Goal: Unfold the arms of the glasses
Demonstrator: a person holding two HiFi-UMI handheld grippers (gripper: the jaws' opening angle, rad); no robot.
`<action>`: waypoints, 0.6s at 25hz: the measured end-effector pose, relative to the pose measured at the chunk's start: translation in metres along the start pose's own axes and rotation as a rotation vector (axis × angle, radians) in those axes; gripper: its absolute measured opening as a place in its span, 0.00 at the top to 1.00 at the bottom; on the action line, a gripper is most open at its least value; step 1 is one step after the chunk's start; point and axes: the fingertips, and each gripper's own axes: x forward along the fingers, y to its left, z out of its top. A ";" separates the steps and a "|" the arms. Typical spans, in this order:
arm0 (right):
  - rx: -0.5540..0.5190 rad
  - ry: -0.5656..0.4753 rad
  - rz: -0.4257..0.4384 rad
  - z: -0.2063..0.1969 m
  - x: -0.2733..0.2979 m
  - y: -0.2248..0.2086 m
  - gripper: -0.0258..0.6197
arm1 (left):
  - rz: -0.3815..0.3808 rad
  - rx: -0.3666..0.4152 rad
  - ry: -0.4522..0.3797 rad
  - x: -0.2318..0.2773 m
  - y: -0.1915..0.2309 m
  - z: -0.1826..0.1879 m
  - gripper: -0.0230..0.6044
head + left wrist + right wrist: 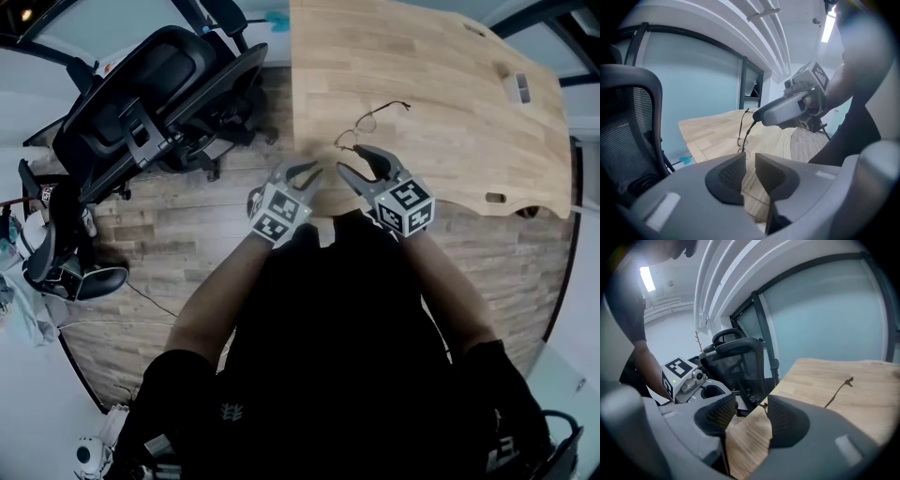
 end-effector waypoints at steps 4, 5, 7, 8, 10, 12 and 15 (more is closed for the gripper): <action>-0.022 -0.025 -0.009 0.006 -0.003 0.004 0.64 | 0.020 -0.018 -0.021 -0.005 0.002 0.001 0.85; -0.031 -0.051 -0.010 0.011 -0.007 0.003 0.64 | 0.032 -0.027 -0.034 -0.006 0.004 0.004 0.85; -0.050 -0.122 -0.011 0.025 -0.018 0.000 0.64 | 0.059 -0.053 -0.065 -0.009 0.009 0.011 0.85; -0.061 -0.151 -0.015 0.031 -0.023 -0.004 0.64 | 0.072 -0.067 -0.079 -0.011 0.011 0.015 0.85; -0.089 -0.174 -0.033 0.038 -0.033 -0.013 0.64 | 0.093 -0.087 -0.100 -0.013 0.016 0.022 0.85; -0.111 -0.172 -0.063 0.040 -0.041 -0.026 0.64 | 0.121 -0.098 -0.112 -0.015 0.021 0.029 0.85; -0.130 -0.179 -0.121 0.045 -0.051 -0.050 0.64 | 0.176 -0.121 -0.150 -0.022 0.029 0.044 0.86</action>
